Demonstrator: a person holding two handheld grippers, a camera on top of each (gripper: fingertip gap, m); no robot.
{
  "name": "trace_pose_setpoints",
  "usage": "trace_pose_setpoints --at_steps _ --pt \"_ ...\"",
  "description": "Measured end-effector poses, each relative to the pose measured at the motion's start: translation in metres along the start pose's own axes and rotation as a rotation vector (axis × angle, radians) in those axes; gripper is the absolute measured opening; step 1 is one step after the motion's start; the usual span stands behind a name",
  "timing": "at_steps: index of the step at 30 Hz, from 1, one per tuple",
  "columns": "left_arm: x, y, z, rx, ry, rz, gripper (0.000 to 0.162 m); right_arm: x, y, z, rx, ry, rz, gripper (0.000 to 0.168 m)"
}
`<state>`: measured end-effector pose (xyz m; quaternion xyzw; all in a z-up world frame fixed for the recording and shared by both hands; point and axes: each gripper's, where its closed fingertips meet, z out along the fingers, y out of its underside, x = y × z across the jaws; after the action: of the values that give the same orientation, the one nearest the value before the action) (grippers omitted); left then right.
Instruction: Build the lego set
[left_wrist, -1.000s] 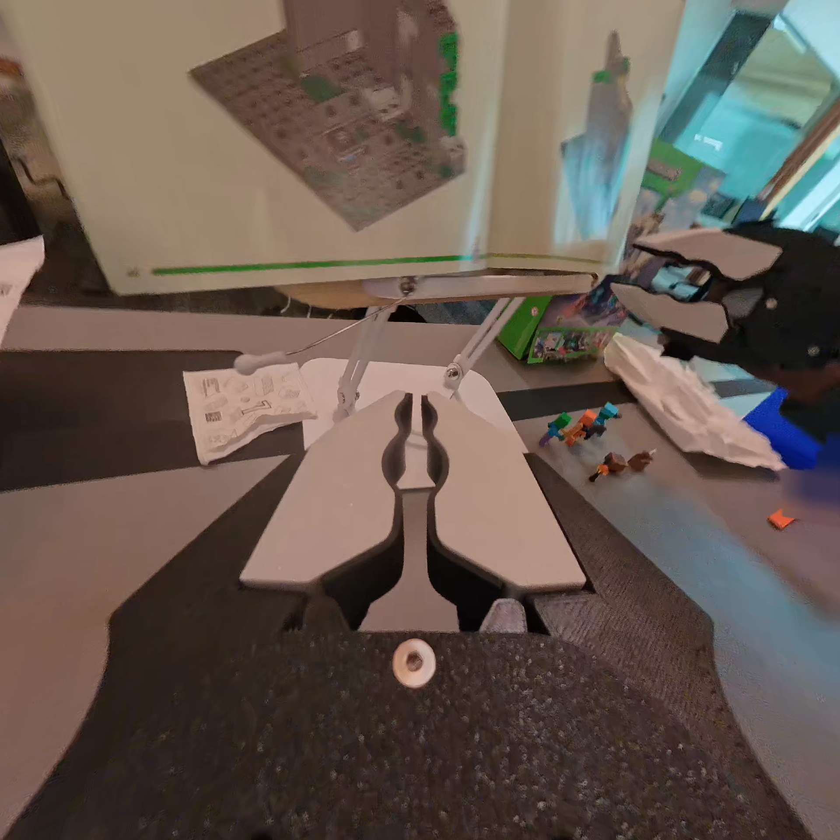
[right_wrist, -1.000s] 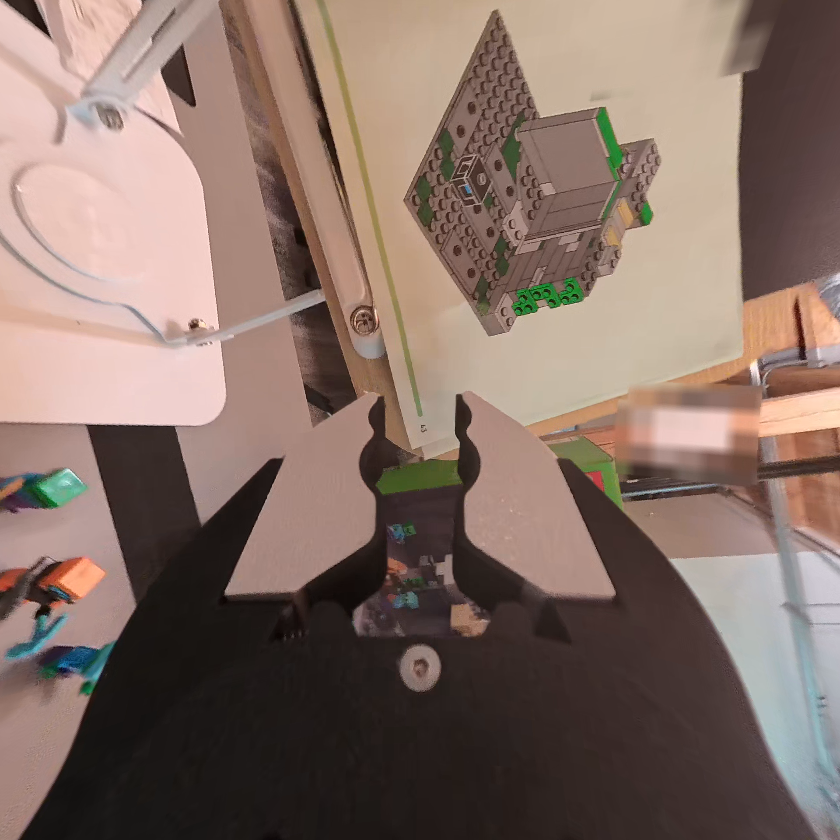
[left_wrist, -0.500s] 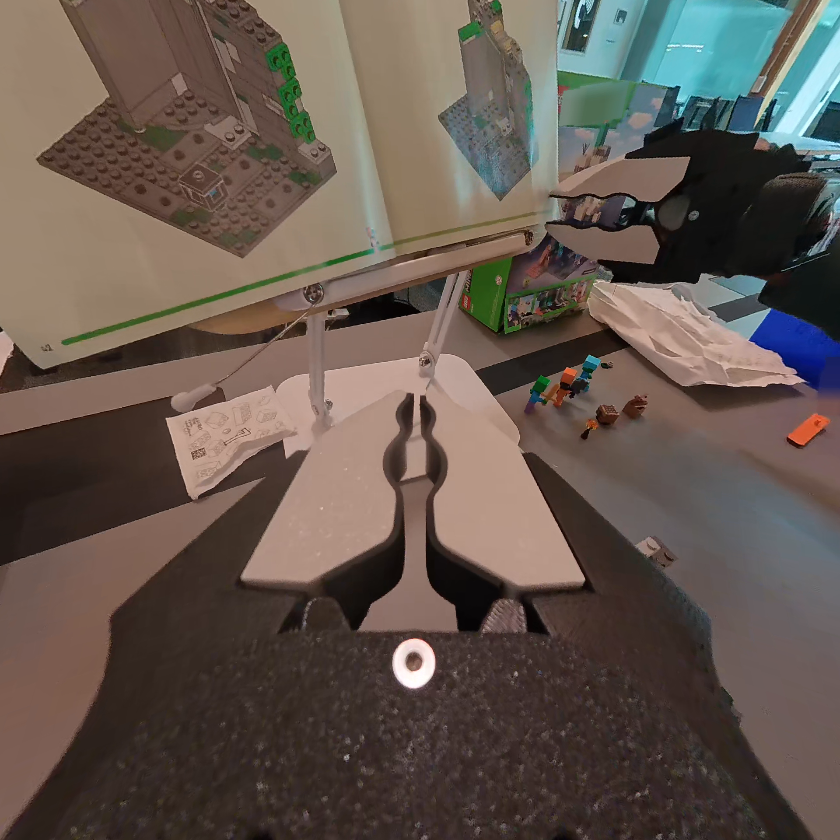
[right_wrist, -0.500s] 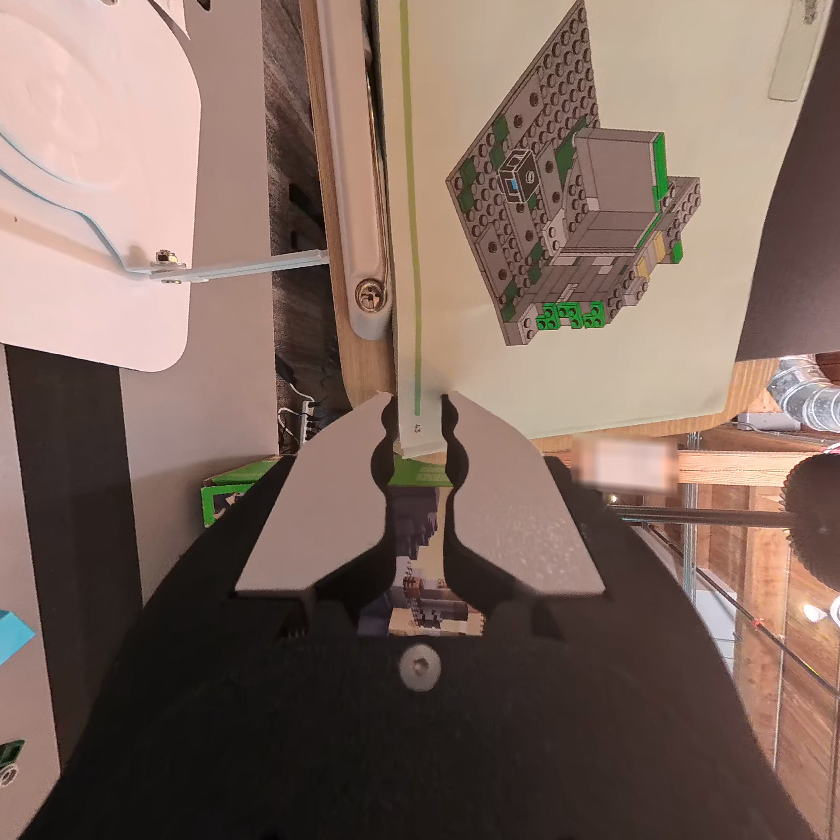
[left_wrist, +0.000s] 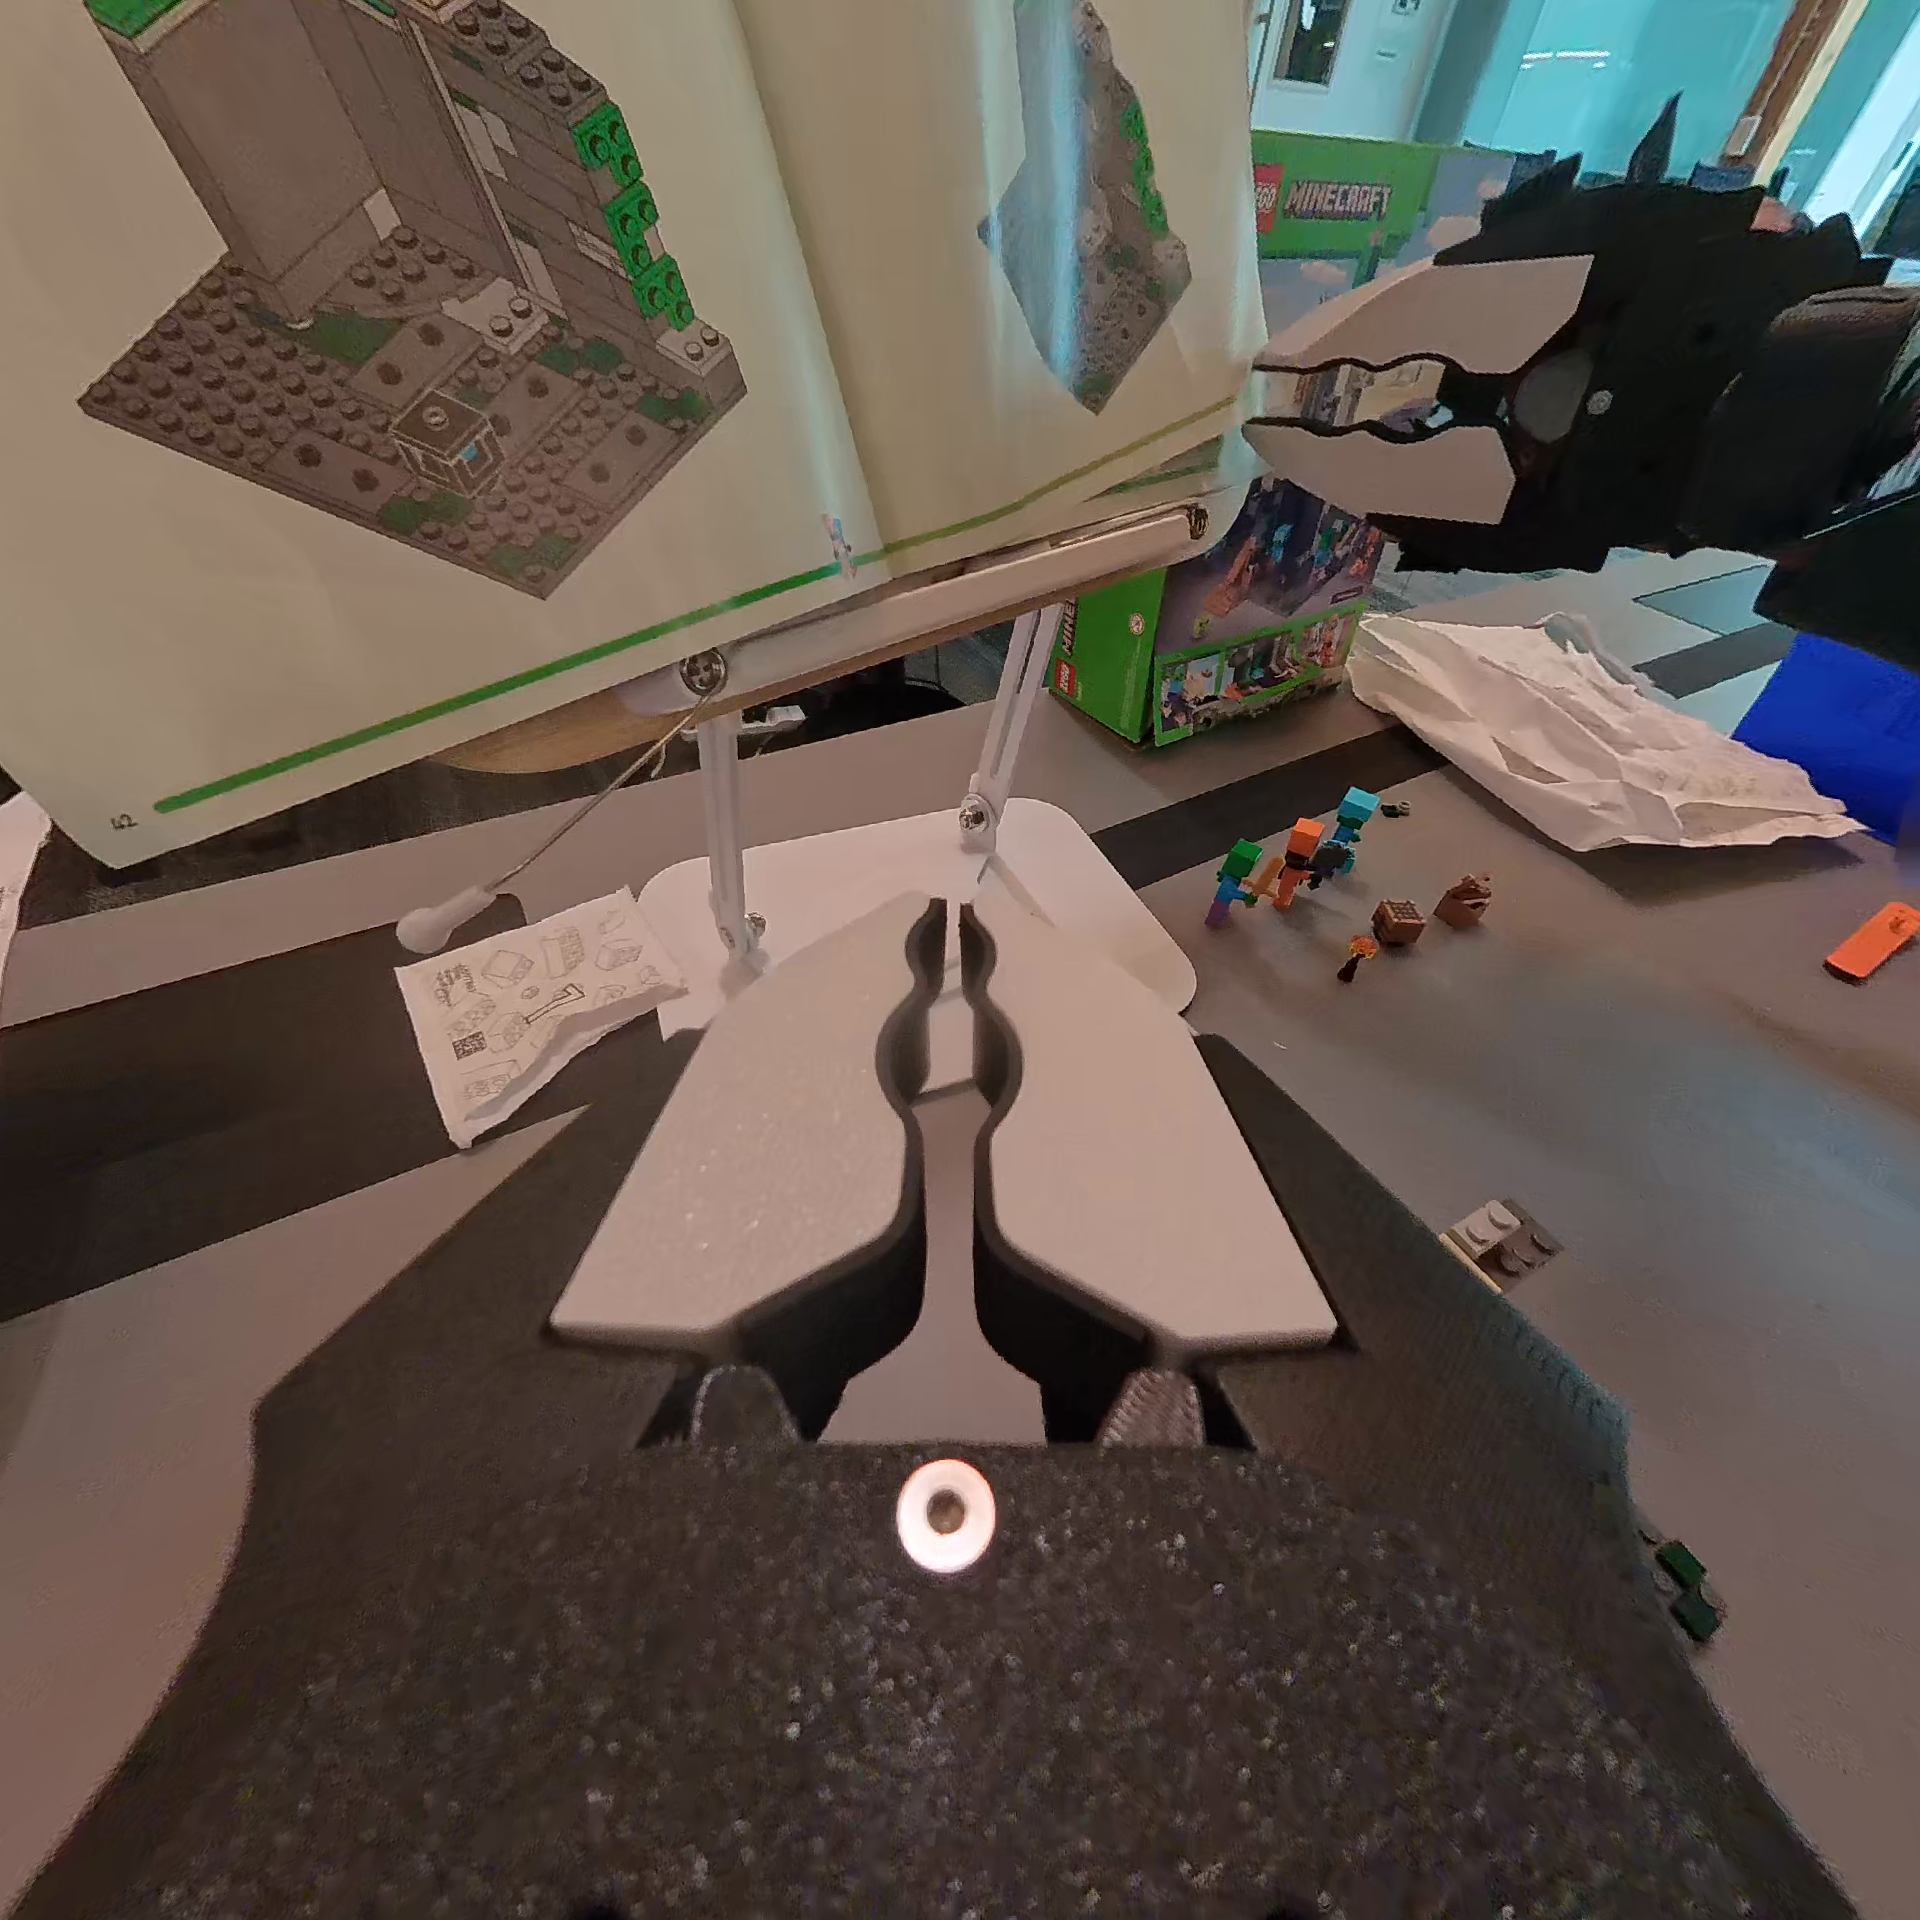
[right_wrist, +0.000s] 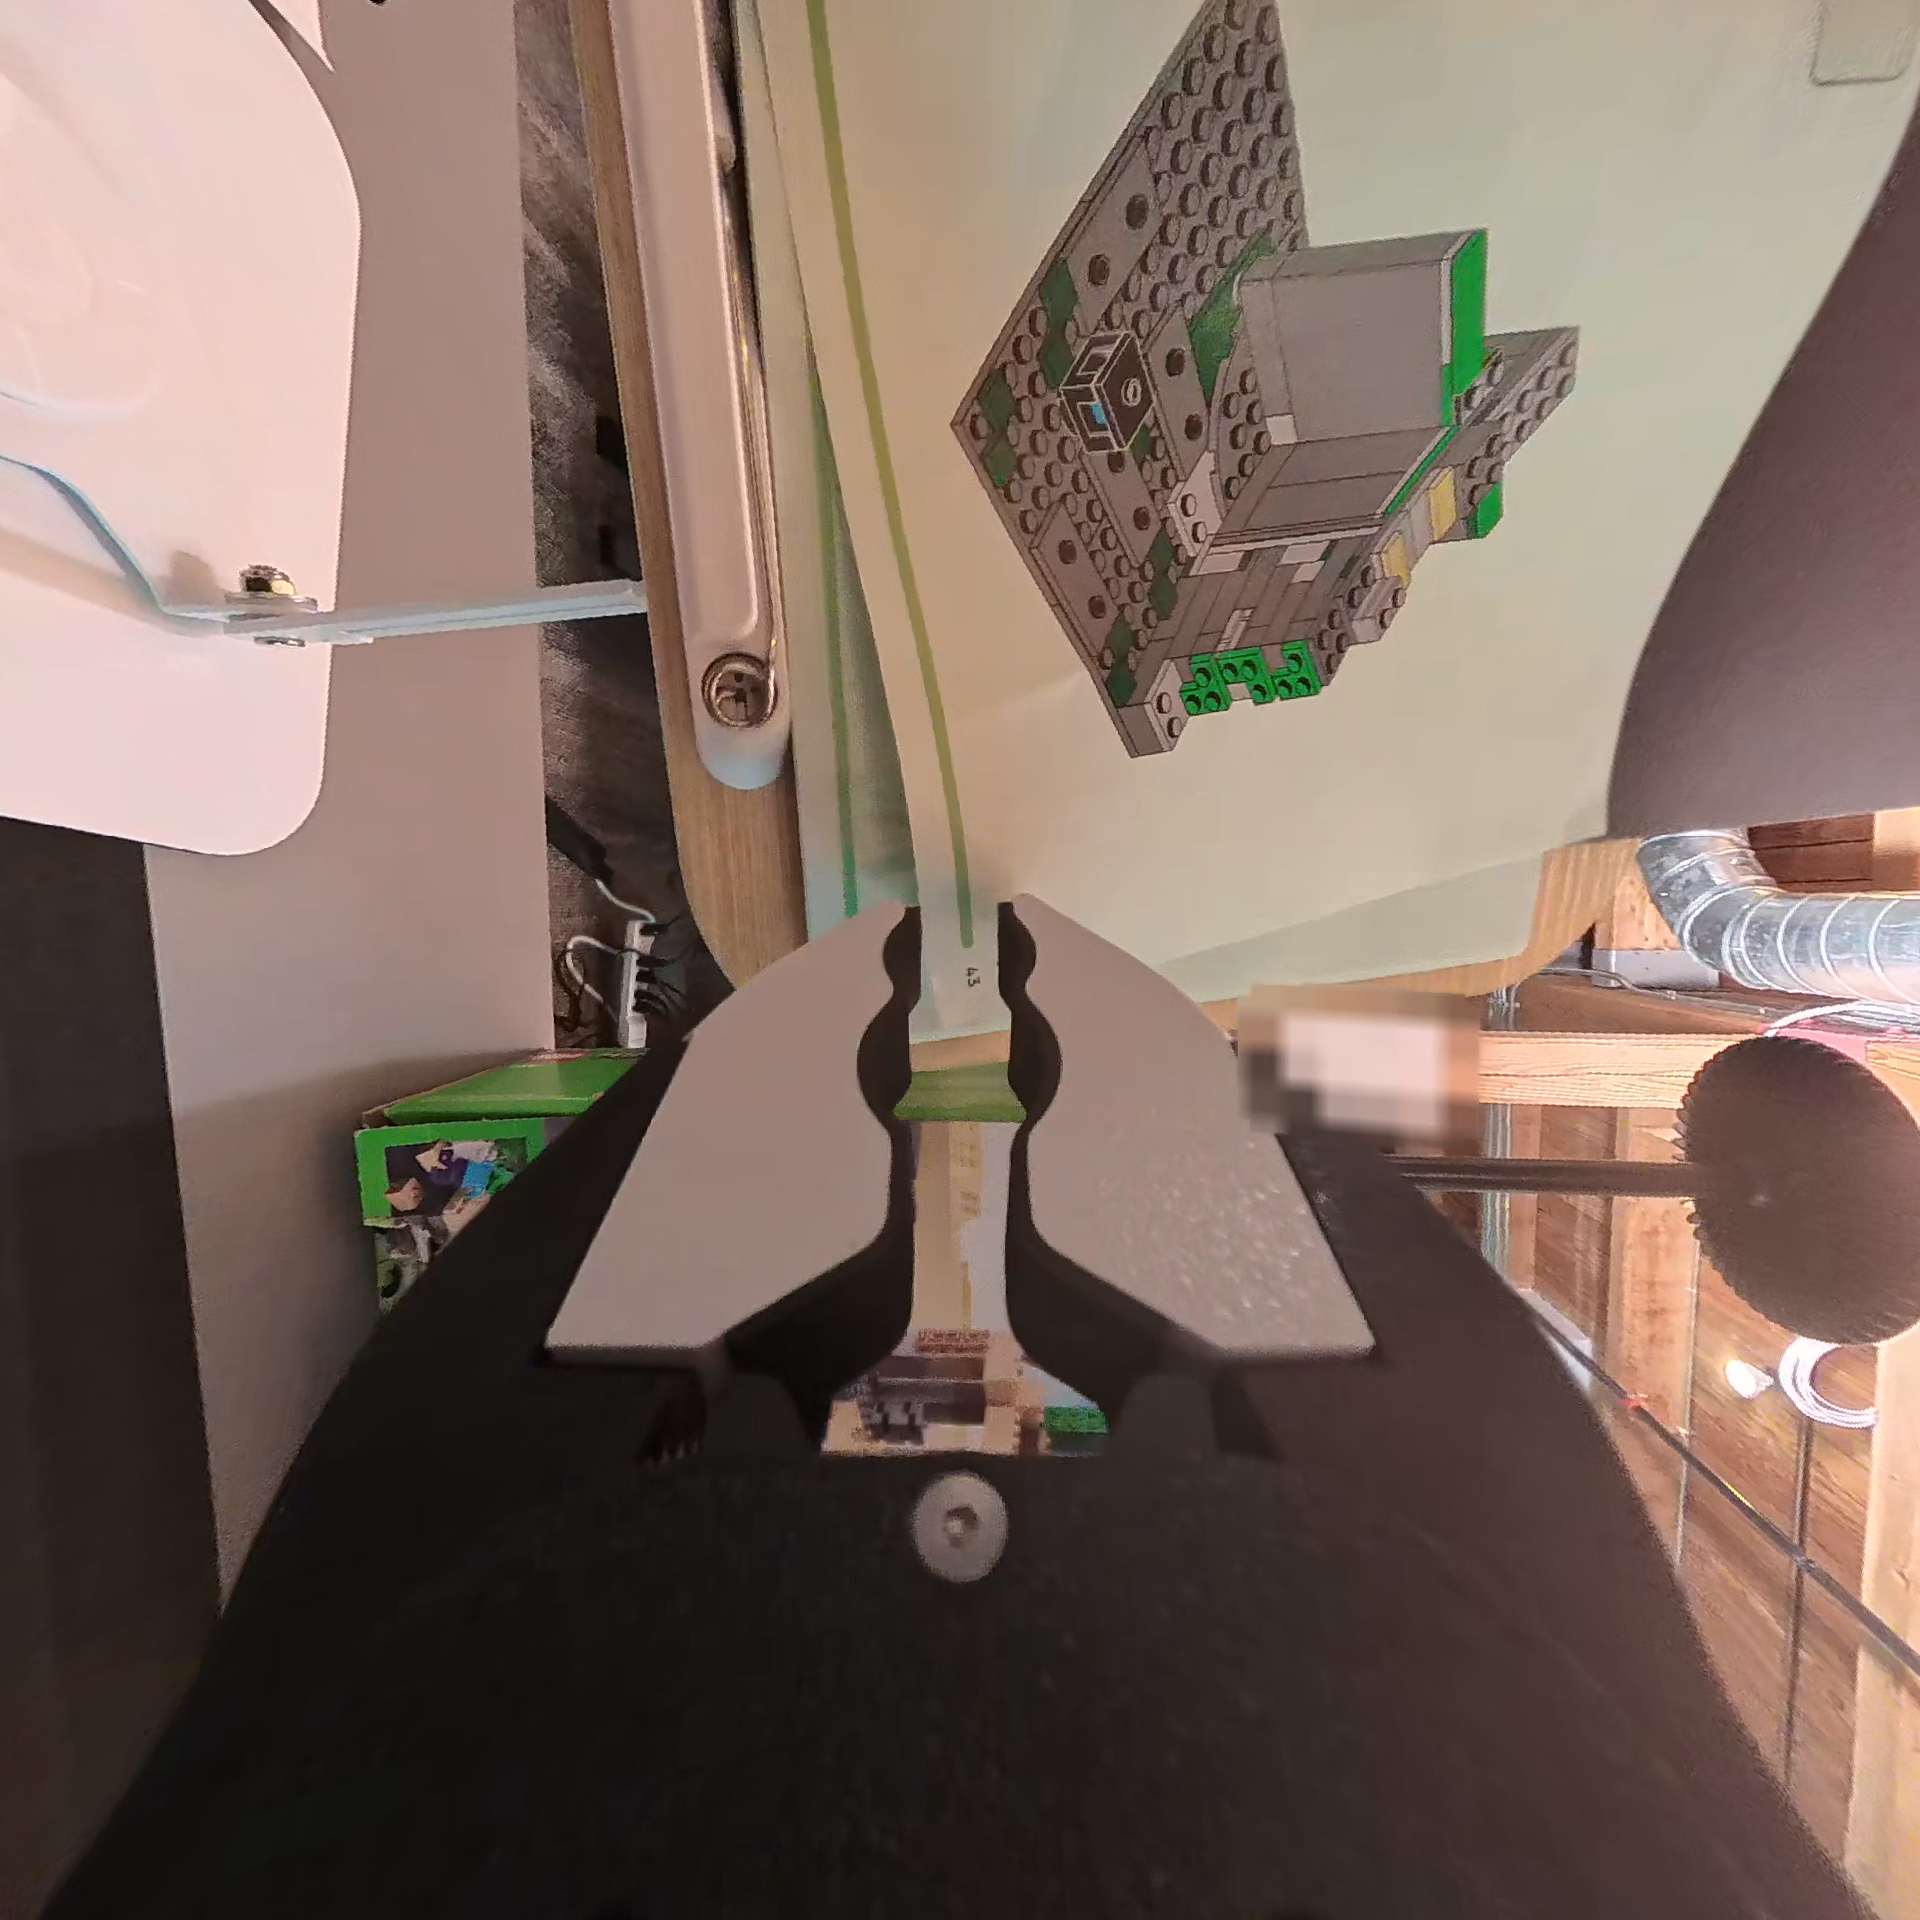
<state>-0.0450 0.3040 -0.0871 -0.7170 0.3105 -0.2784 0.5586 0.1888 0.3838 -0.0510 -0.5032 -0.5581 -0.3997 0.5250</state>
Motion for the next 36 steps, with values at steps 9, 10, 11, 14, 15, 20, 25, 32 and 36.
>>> trace_pose_setpoints --at_steps 9,10,11,14,15,20,25,32,36 --pt "0.001 0.001 -0.003 -0.006 0.006 0.019 0.002 0.008 -0.003 0.006 -0.014 0.025 -0.032 0.000" --pt "0.002 0.001 -0.003 -0.007 0.007 0.022 0.002 0.009 -0.004 0.006 -0.014 0.025 -0.028 0.000" --pt "0.002 0.000 -0.003 -0.007 0.007 0.026 0.002 0.011 -0.004 0.006 -0.014 0.029 -0.022 0.000" --pt "0.005 -0.002 -0.003 -0.006 0.010 0.045 0.002 0.017 -0.007 0.006 -0.007 0.041 0.018 0.000" --pt "0.007 -0.003 -0.002 -0.004 0.012 0.052 0.002 0.019 -0.008 0.006 -0.003 0.046 0.032 0.000" --pt "0.020 -0.014 0.004 0.006 0.031 0.096 0.003 0.029 -0.024 0.011 0.027 0.067 0.112 0.000" --pt "0.031 -0.025 0.012 0.018 0.024 0.164 0.007 0.040 -0.054 0.015 0.097 0.089 0.188 0.000" --pt "0.033 -0.044 0.015 0.057 -0.022 0.225 0.020 0.043 -0.119 0.014 0.238 0.075 0.259 0.000" --pt "0.019 -0.061 0.006 0.108 -0.068 0.215 0.025 0.038 -0.157 0.012 0.306 0.056 0.265 0.000"
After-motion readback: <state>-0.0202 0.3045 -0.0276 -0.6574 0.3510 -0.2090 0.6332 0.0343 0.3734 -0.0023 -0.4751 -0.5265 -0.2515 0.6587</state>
